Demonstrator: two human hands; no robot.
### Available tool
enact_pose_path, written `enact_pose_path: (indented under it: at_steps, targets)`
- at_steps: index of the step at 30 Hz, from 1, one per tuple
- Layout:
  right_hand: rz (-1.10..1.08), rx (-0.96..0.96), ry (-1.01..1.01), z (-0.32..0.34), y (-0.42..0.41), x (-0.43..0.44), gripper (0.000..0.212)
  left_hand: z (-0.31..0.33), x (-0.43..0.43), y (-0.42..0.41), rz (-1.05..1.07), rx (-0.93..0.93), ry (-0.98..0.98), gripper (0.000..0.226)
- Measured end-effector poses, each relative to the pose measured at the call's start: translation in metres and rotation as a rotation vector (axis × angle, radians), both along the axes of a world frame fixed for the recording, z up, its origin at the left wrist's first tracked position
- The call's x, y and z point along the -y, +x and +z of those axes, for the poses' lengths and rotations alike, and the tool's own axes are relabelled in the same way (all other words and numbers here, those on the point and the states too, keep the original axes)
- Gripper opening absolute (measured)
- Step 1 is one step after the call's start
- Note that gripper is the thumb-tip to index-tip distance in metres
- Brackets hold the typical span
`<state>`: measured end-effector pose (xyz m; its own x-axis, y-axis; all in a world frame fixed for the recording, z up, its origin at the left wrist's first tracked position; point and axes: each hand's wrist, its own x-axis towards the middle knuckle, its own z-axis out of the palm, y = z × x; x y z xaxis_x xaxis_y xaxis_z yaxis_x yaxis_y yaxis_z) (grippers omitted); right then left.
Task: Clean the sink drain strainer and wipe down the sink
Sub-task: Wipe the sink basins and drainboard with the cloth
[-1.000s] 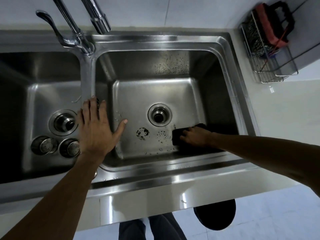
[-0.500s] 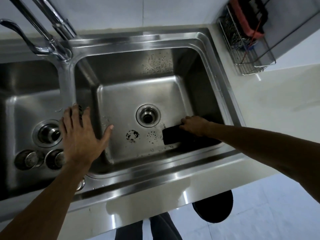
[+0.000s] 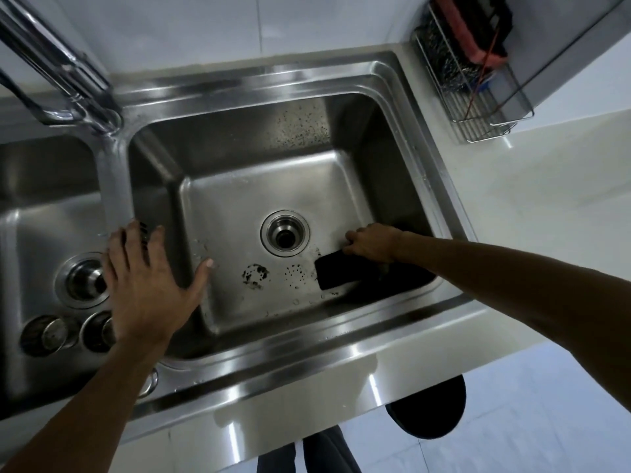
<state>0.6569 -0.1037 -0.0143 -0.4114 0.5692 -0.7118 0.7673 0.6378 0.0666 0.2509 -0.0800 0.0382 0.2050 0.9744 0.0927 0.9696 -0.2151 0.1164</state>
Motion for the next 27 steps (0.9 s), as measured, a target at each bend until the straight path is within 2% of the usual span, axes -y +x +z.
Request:
enact_pose_path:
  at_steps: [4,7,11,14,16,19,20,22,23,24,26,27]
  targets:
    - [-0.011,-0.032,0.0,0.004,-0.004,-0.009,0.037,-0.011,-0.002,-0.005,0.008,-0.019,0.037,0.096]
    - [-0.055,-0.138,0.083,0.005,-0.003,-0.015,0.037,-0.016,-0.003,-0.006,0.008,-0.029,0.061,0.094]
    - [-0.339,-0.213,0.201,0.004,-0.003,-0.036,0.032,-0.017,-0.003,-0.007,0.004,-0.028,0.087,0.093]
    - [-0.548,-0.155,0.206,-0.007,-0.013,-0.043,0.03,-0.015,-0.003,-0.005,0.002,-0.022,0.082,0.094]
    - [-0.579,-0.101,0.242,-0.013,-0.02,-0.042,0.03,-0.014,-0.003,-0.005,0.003,-0.026,0.079,0.094]
    - [-0.456,-0.065,0.468,-0.019,-0.02,-0.035,0.033,-0.011,-0.002,-0.003,0.008,-0.018,0.07,0.093]
    - [-0.378,-0.107,0.56,-0.019,-0.019,-0.032,0.032,-0.011,-0.002,-0.003,0.01,-0.02,0.068,0.093]
    - [-0.189,-0.344,0.635,-0.022,-0.016,-0.021,0.027,-0.011,-0.002,-0.003,0.015,-0.024,0.058,0.092]
    - [-0.105,-0.449,0.577,-0.027,-0.015,-0.014,0.031,-0.01,-0.002,-0.003,0.015,-0.026,0.053,0.092]
    - [-0.053,-0.471,0.468,-0.032,-0.013,-0.006,0.04,-0.01,-0.001,-0.003,0.017,-0.027,0.05,0.092]
    - [-0.036,-0.304,0.229,-0.042,-0.013,0.007,0.064,-0.008,-0.001,-0.003,0.016,-0.034,0.041,0.092]
    - [-0.035,-0.227,0.18,-0.048,-0.011,0.01,0.07,-0.006,0.0,-0.001,0.014,-0.035,0.034,0.092]
